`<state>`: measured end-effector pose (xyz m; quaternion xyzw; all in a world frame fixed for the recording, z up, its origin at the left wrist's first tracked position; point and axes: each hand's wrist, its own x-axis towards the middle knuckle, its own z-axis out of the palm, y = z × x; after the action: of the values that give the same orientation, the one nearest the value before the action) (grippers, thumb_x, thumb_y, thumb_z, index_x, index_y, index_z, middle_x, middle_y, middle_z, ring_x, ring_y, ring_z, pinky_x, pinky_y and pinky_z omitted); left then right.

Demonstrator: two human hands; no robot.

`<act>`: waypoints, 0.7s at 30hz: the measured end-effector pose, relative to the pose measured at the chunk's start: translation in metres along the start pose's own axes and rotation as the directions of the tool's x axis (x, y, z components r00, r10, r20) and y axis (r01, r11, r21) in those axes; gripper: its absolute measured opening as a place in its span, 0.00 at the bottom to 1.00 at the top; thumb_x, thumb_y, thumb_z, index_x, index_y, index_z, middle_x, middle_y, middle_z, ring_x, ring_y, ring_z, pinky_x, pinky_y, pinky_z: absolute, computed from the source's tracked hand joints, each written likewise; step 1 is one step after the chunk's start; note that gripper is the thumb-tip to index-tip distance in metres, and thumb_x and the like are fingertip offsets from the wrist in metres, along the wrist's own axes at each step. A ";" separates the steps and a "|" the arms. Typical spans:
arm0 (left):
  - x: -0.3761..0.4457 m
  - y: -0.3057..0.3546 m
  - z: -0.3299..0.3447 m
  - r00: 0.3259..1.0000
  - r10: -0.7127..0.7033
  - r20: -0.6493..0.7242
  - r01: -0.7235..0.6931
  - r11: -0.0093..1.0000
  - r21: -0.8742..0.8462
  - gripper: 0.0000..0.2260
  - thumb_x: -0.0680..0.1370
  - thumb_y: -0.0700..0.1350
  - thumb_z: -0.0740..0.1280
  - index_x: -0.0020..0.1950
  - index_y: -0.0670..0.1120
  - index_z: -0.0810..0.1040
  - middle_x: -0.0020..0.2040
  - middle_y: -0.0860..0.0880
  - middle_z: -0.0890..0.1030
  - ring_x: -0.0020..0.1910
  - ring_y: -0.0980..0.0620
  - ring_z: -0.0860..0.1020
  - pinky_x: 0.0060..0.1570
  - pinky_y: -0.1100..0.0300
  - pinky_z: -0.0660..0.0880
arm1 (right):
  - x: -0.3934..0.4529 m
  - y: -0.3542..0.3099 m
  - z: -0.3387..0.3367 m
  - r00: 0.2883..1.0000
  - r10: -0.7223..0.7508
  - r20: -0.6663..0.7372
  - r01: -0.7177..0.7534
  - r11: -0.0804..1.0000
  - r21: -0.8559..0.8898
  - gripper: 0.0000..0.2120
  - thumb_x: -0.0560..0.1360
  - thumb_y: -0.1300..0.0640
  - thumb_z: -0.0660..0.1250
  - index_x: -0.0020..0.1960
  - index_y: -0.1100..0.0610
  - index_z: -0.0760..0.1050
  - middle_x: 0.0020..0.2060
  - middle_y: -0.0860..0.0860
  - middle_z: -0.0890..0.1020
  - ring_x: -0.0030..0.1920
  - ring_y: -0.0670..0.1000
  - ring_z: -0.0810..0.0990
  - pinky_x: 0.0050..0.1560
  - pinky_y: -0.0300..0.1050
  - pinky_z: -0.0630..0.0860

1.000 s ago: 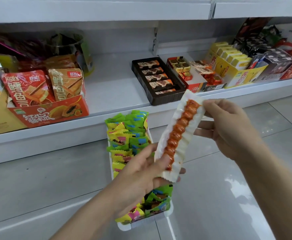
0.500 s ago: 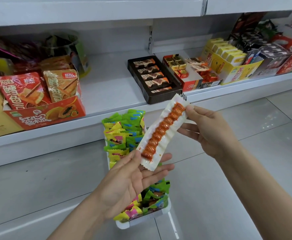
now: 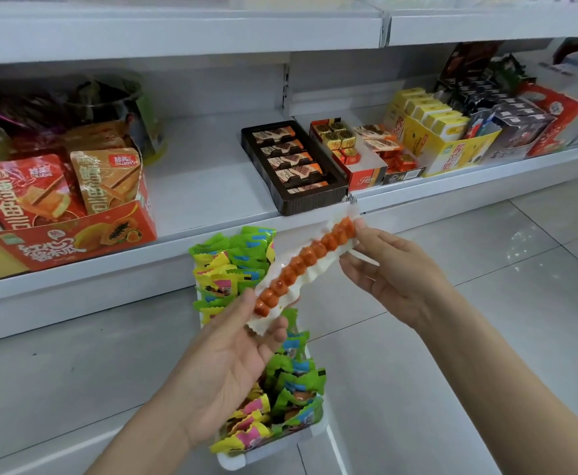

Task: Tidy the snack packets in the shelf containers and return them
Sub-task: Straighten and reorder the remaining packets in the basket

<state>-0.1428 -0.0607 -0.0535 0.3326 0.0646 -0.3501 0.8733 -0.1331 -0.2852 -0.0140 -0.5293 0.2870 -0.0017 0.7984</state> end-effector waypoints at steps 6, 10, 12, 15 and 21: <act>0.000 -0.003 0.007 0.946 0.308 0.099 -0.290 0.675 0.678 0.14 0.69 0.40 0.73 0.53 0.48 0.86 0.59 0.53 0.83 0.61 0.59 0.79 0.52 0.68 0.76 | 0.000 0.004 0.007 0.985 0.055 0.161 -0.088 0.974 0.210 0.27 0.80 0.47 0.63 0.64 0.72 0.71 0.61 0.66 0.80 0.56 0.60 0.84 0.52 0.49 0.83; 0.000 -0.007 0.005 0.937 0.337 0.093 -0.315 0.699 0.642 0.24 0.69 0.35 0.72 0.64 0.47 0.77 0.60 0.54 0.82 0.55 0.54 0.82 0.49 0.66 0.78 | 0.002 0.006 0.004 0.990 -0.014 0.142 -0.007 0.989 0.145 0.13 0.82 0.61 0.61 0.60 0.67 0.77 0.54 0.61 0.84 0.51 0.54 0.84 0.53 0.48 0.83; 0.000 -0.009 0.003 0.940 0.337 0.052 -0.291 0.713 0.638 0.25 0.68 0.38 0.72 0.65 0.49 0.74 0.60 0.55 0.82 0.53 0.54 0.83 0.47 0.66 0.78 | 0.002 0.006 0.002 0.990 -0.055 0.128 0.039 0.991 0.127 0.11 0.82 0.62 0.61 0.60 0.64 0.78 0.50 0.58 0.85 0.47 0.52 0.85 0.51 0.48 0.84; 0.002 -0.011 -0.004 0.947 0.322 -0.020 -0.236 0.733 0.637 0.23 0.68 0.40 0.73 0.63 0.49 0.75 0.54 0.51 0.86 0.54 0.53 0.84 0.47 0.67 0.78 | 0.002 0.008 0.000 0.988 -0.094 0.125 0.079 0.990 0.115 0.10 0.82 0.62 0.61 0.59 0.61 0.79 0.47 0.56 0.86 0.43 0.51 0.86 0.48 0.49 0.84; 0.009 -0.012 -0.012 0.947 0.311 -0.082 -0.207 0.786 0.583 0.21 0.67 0.42 0.73 0.59 0.48 0.77 0.51 0.48 0.87 0.52 0.50 0.85 0.47 0.66 0.80 | 0.003 0.010 0.003 0.986 -0.107 0.131 0.086 0.984 0.159 0.09 0.81 0.63 0.62 0.58 0.60 0.79 0.48 0.56 0.86 0.43 0.52 0.86 0.48 0.51 0.84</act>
<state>-0.1429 -0.0646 -0.0720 0.6119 -0.0128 -0.1995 0.7653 -0.1320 -0.2790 -0.0233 -0.4787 0.2035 -0.0253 0.8537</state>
